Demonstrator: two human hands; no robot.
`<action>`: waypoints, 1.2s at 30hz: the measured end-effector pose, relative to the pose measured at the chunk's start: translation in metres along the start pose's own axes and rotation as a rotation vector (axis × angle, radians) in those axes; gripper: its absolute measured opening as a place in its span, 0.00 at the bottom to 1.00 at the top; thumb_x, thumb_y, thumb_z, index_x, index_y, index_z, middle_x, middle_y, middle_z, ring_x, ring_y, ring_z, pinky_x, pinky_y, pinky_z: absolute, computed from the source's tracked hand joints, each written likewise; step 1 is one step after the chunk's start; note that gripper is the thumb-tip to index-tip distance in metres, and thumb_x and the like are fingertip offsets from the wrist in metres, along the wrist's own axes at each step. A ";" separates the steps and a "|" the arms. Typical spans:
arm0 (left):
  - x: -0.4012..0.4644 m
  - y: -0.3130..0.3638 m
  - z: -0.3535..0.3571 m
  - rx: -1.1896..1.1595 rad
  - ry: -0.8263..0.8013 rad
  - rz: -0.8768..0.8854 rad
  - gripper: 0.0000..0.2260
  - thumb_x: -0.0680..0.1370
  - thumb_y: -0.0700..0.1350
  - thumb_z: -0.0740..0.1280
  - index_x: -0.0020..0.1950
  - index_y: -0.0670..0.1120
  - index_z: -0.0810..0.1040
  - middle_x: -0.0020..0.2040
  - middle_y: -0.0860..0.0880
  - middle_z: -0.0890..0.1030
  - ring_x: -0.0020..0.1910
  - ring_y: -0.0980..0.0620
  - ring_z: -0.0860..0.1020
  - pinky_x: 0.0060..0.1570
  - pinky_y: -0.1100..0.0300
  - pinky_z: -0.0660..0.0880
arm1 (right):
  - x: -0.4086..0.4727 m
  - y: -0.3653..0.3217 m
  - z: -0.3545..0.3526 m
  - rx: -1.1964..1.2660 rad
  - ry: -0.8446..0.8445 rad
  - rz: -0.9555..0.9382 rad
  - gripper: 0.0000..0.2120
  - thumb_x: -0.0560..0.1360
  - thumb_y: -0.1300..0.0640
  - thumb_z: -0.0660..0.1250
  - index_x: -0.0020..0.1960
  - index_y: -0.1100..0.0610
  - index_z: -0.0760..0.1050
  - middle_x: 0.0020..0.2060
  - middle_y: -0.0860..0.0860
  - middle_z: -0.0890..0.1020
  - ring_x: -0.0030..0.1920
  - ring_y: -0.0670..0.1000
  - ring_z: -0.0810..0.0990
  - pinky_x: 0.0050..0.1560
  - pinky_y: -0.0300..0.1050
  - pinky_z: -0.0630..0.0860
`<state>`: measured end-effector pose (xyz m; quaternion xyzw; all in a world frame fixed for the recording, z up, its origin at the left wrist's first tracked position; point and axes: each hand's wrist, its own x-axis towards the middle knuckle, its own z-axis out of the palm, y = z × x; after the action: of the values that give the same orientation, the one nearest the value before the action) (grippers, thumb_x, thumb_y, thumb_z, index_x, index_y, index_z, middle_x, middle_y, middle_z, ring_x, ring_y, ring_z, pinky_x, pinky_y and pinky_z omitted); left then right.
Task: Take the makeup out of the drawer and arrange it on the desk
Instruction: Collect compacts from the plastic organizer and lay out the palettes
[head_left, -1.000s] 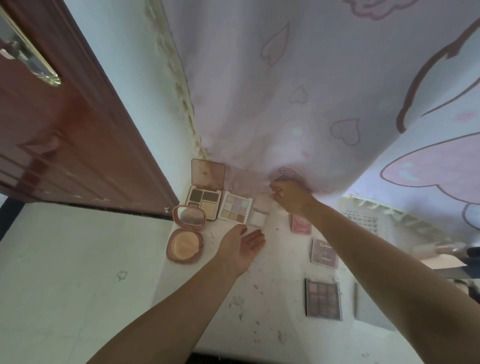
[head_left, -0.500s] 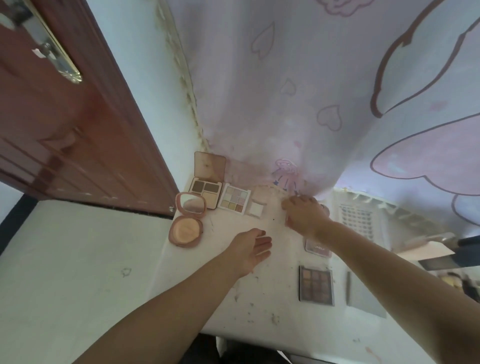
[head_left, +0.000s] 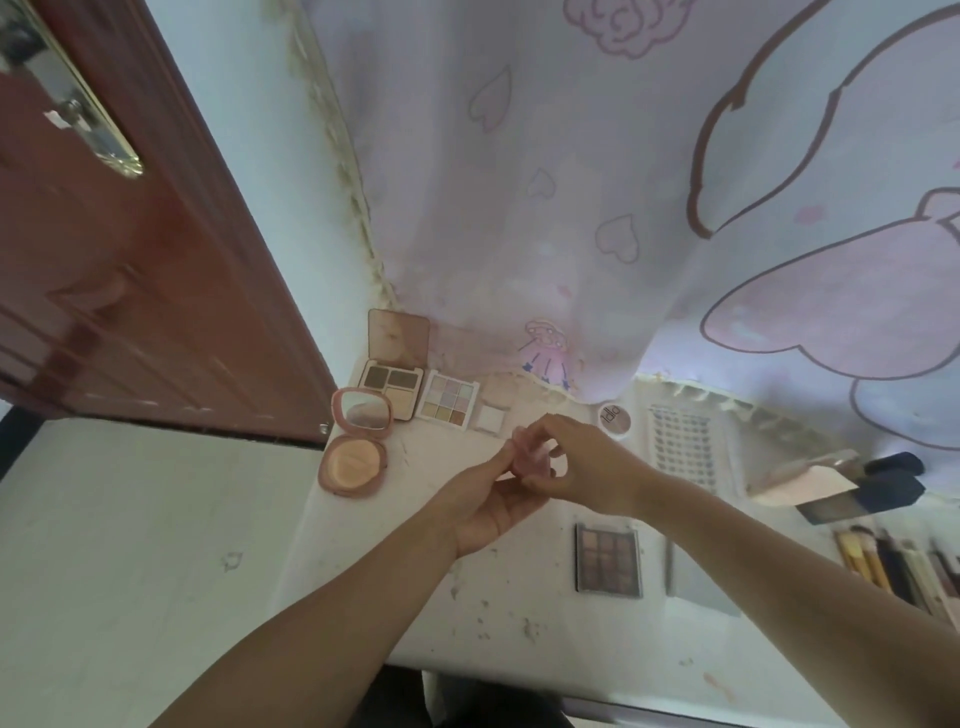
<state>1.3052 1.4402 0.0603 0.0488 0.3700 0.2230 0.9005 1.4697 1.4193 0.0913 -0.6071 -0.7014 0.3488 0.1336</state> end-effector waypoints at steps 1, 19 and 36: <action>0.000 0.000 0.000 -0.001 -0.010 -0.006 0.15 0.76 0.47 0.67 0.54 0.36 0.81 0.55 0.36 0.80 0.49 0.44 0.82 0.45 0.52 0.80 | -0.001 0.002 -0.001 0.035 0.004 0.006 0.14 0.70 0.49 0.72 0.53 0.53 0.74 0.49 0.45 0.78 0.52 0.44 0.76 0.55 0.41 0.75; 0.048 0.002 0.008 -0.186 0.347 0.036 0.07 0.81 0.37 0.59 0.48 0.34 0.73 0.50 0.34 0.76 0.55 0.37 0.74 0.60 0.43 0.72 | 0.092 0.037 -0.035 0.122 0.050 0.366 0.11 0.80 0.62 0.56 0.49 0.61 0.77 0.43 0.56 0.82 0.40 0.51 0.78 0.42 0.46 0.76; 0.051 -0.026 0.025 0.343 0.346 -0.016 0.14 0.81 0.38 0.57 0.67 0.38 0.68 0.61 0.39 0.75 0.58 0.46 0.75 0.60 0.52 0.71 | -0.013 0.065 -0.009 -0.490 -0.137 0.347 0.15 0.77 0.53 0.60 0.62 0.55 0.72 0.61 0.53 0.73 0.58 0.55 0.74 0.54 0.48 0.73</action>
<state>1.3638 1.4405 0.0390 0.1593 0.5515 0.1549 0.8041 1.5274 1.4115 0.0585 -0.7070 -0.6578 0.2271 -0.1261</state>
